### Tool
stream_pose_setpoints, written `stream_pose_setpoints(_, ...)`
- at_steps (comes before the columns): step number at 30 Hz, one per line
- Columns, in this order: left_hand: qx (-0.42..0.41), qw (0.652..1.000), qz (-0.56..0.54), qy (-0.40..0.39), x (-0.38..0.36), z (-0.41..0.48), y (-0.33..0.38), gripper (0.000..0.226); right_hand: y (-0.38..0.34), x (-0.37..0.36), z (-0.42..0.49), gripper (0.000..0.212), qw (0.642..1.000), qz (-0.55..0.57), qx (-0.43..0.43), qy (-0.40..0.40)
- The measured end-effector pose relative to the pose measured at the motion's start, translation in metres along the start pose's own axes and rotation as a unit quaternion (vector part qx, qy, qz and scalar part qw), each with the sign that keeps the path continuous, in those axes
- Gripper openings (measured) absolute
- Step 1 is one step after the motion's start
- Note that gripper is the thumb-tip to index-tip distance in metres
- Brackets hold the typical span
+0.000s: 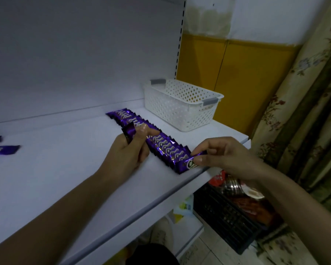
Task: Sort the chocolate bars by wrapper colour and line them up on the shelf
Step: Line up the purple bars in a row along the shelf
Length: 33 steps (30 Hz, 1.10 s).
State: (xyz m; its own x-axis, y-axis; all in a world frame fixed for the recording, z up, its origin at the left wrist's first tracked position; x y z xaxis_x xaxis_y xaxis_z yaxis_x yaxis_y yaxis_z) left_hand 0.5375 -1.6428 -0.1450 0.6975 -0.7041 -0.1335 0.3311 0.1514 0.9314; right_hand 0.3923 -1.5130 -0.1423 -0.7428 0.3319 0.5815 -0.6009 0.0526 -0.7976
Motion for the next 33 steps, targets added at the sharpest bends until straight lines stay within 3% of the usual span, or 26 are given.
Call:
stream_pose_setpoints(4,0.0,1.0,0.002,0.003,0.001,-0.003,-0.002,0.04,0.0,-0.003,0.0,0.025,0.996,-0.077,0.015,-0.034)
stream_pose_setpoints(22,-0.003,1.0,0.016,-0.016,-0.001,-0.005,-0.005,0.043,0.005,-0.004,0.015,0.011,0.991,-0.112,0.078,-0.019)
stream_pose_setpoints(26,-0.001,0.999,0.029,-0.018,-0.001,-0.004,-0.005,0.057,0.004,-0.003,0.018,0.013,0.987,-0.138,0.085,-0.012)
stream_pose_setpoints(33,0.004,1.0,0.017,-0.005,0.001,-0.003,-0.009,0.046,0.005,0.001,0.018,0.016,0.985,-0.153,0.078,0.011)
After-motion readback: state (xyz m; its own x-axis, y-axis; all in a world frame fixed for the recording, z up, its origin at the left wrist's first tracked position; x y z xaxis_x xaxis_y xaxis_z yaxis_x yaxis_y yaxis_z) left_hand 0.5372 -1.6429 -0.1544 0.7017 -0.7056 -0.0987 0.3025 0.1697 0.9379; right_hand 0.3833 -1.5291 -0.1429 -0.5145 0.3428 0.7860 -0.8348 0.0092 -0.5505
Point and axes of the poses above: each hand's wrist, its own z-axis towards the middle knuckle, its own x-axis out of the back of the hand, y = z × x, the point moved 9 cm from there along z, towards the middle knuckle, and after that the axes turned 12 degrees about -z, right-handed, at the moved point
